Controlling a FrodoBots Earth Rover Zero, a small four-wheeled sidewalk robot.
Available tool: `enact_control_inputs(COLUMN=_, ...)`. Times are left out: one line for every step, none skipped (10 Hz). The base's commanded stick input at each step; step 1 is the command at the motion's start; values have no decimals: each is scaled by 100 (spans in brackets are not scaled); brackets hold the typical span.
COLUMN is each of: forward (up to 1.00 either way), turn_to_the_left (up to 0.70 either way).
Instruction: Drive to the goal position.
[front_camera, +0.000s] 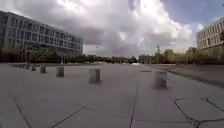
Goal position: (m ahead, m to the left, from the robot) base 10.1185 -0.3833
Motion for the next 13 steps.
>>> enact_control_inputs(forward=27, turn_to_the_left=0)
enact_control_inputs(forward=70, turn_to_the_left=0)
enact_control_inputs(forward=70, turn_to_the_left=0)
enact_control_inputs(forward=70, turn_to_the_left=0)
enact_control_inputs(forward=70, turn_to_the_left=0)
enact_control_inputs(forward=70, turn_to_the_left=0)
enact_control_inputs(forward=70, turn_to_the_left=0)
enact_control_inputs(forward=70, turn_to_the_left=0)
enact_control_inputs(forward=70, turn_to_the_left=0)
enact_control_inputs(forward=70, turn_to_the_left=0)
enact_control_inputs(forward=70, turn_to_the_left=0)
enact_control_inputs(forward=70, turn_to_the_left=0)
enact_control_inputs(forward=70, turn_to_the_left=10)
